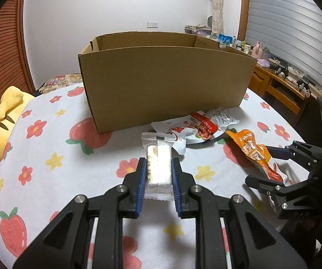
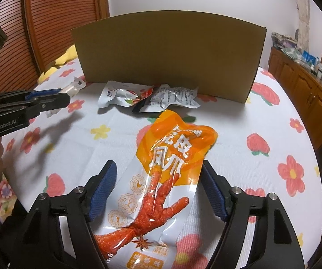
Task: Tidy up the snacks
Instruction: 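Close the left tool on the cake bar while the right tool closes on the orange pouch, then carry the cake bar and orange pouch into the box and release both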
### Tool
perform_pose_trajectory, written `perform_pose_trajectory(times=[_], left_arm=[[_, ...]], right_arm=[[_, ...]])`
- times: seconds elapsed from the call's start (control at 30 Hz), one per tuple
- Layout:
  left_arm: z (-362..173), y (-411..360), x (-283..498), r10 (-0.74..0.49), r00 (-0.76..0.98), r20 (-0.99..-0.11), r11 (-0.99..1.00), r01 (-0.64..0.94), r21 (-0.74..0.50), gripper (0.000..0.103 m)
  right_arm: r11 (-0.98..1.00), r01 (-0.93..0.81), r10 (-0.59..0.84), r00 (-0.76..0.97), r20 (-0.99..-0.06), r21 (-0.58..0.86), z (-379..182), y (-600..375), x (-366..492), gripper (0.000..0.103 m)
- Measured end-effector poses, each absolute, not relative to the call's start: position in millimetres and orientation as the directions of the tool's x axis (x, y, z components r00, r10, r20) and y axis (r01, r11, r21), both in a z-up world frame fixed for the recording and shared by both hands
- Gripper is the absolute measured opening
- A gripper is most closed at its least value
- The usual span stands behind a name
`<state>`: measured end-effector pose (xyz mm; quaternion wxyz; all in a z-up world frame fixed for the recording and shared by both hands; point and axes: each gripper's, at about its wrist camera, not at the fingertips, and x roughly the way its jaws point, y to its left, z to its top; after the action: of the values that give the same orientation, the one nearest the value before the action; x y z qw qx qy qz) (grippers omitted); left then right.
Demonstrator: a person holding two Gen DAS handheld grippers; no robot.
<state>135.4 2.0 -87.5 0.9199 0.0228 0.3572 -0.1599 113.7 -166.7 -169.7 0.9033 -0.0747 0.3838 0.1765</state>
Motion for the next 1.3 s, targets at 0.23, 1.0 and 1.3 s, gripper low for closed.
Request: perform_pose_trajectory(times=[0.23,1.0,1.3], left_arm=[[-91,1,134,-0.283,0.690,-0.666,0.947,0.310,-0.081,0.019],[-86,-3,129,-0.292,0.698,-0.654,0.944,0.321,-0.079,0.019],[-80,-6,126,-0.296,0.706,-0.643,0.942,0.328,-0.074,0.019]], right_arm=[[0.924,-0.382,0.283,0.630,-0.723,0.028,-168,-170,115,0.062],[0.919,-0.393,0.284,0.634,-0.719,0.017,-160,-170,112,0.051],[0.922,-0.386,0.292,0.653,-0.699,0.025,-153,-176,107,0.050]])
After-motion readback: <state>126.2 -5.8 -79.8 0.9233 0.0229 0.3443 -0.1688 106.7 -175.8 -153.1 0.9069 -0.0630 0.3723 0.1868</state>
